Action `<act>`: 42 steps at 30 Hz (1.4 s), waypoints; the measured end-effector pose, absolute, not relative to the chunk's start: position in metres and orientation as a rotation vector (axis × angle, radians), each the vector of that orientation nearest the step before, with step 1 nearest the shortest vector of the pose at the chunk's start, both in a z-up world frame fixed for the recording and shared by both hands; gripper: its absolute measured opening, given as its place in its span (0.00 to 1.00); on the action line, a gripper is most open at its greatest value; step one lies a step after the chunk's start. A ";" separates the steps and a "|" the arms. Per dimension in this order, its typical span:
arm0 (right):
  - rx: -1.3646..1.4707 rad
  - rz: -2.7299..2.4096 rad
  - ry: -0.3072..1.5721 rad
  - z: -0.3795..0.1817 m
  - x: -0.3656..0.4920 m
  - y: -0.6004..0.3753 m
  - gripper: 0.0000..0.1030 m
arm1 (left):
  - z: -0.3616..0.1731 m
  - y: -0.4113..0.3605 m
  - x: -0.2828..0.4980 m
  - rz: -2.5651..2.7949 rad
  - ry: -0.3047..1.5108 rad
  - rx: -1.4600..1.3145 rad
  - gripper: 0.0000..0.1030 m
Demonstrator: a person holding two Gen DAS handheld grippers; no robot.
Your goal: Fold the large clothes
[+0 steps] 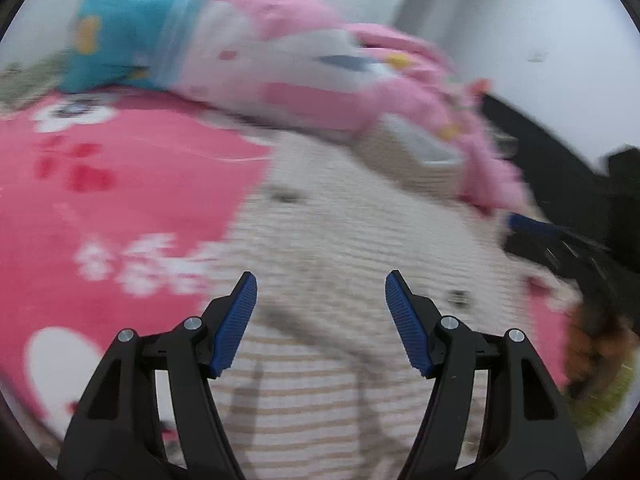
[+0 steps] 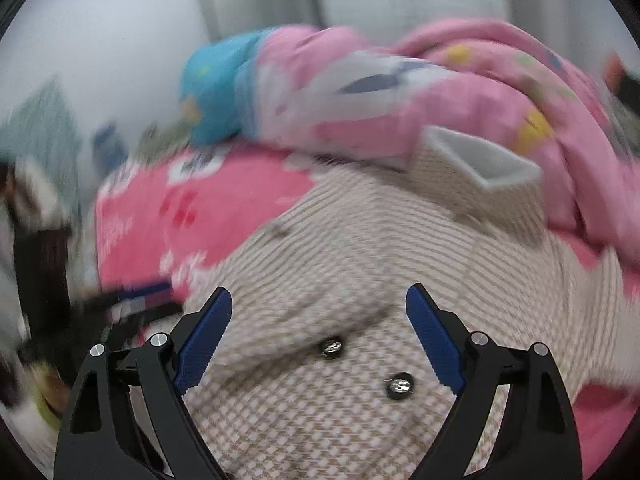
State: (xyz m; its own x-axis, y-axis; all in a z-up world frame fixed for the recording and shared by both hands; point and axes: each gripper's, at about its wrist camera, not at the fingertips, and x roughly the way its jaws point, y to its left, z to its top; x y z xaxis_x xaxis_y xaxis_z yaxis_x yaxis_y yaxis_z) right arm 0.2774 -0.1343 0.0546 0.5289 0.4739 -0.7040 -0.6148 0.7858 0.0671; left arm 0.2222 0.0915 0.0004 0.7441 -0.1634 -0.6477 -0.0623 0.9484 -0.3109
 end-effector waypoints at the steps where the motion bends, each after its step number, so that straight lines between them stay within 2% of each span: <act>1: -0.266 0.679 0.776 0.049 0.271 -0.118 0.84 | -0.003 0.096 0.225 0.002 0.754 -0.303 0.61; 7: -0.458 0.831 0.816 0.019 0.240 -0.059 0.82 | -0.027 0.117 0.252 0.225 0.871 -0.186 0.57; 10: -0.530 0.852 0.848 -0.002 0.235 -0.038 0.73 | -0.032 0.119 0.262 0.246 0.875 -0.185 0.51; 11: -0.560 0.834 0.857 -0.009 0.236 -0.033 0.64 | -0.032 0.119 0.264 0.249 0.874 -0.182 0.47; 12: -0.597 0.794 0.871 -0.019 0.239 -0.030 0.49 | -0.034 0.119 0.267 0.250 0.876 -0.179 0.45; 13: -0.626 0.743 0.889 -0.027 0.243 -0.029 0.39 | -0.035 0.119 0.270 0.247 0.881 -0.178 0.41; 15: -0.528 0.758 0.944 -0.028 0.252 -0.041 0.14 | -0.038 0.115 0.274 0.241 0.895 -0.181 0.33; 17: -0.423 0.755 0.932 -0.014 0.260 -0.061 0.06 | -0.042 0.113 0.276 0.237 0.906 -0.167 0.29; 20: -0.236 0.710 0.860 0.027 0.273 -0.106 0.05 | -0.048 0.108 0.276 0.243 0.923 -0.133 0.24; 25: 0.157 0.529 0.720 0.088 0.309 -0.230 0.05 | -0.052 0.105 0.278 0.260 0.941 -0.125 0.24; 29: 0.395 0.352 0.732 0.076 0.331 -0.317 0.05 | -0.053 0.104 0.277 0.271 0.948 -0.111 0.24; 31: 0.403 0.322 0.777 0.061 0.328 -0.333 0.05 | -0.052 0.103 0.278 0.273 0.950 -0.102 0.24; 34: 0.276 0.408 0.837 0.046 0.320 -0.298 0.15 | -0.046 0.100 0.282 0.272 0.942 -0.080 0.24; 36: 0.170 0.495 0.844 0.043 0.310 -0.260 0.49 | -0.041 0.100 0.286 0.255 0.945 -0.097 0.24; 37: 0.105 0.562 0.843 0.042 0.303 -0.233 0.55 | -0.039 0.100 0.287 0.248 0.948 -0.103 0.24; 38: 0.050 0.622 0.846 0.039 0.298 -0.211 0.59 | -0.038 0.100 0.290 0.240 0.953 -0.104 0.24; 42: -0.191 0.811 0.864 0.025 0.269 -0.116 0.61 | -0.049 0.102 0.305 0.237 1.007 -0.081 0.24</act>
State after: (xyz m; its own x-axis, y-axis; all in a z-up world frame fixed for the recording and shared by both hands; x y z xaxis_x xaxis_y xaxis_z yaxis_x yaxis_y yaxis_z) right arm 0.2686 -0.1164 0.0246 0.3778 0.5569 -0.7397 -0.7029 0.6925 0.1623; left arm 0.3051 0.1022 -0.0486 0.5113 0.1591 -0.8445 -0.2340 0.9714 0.0413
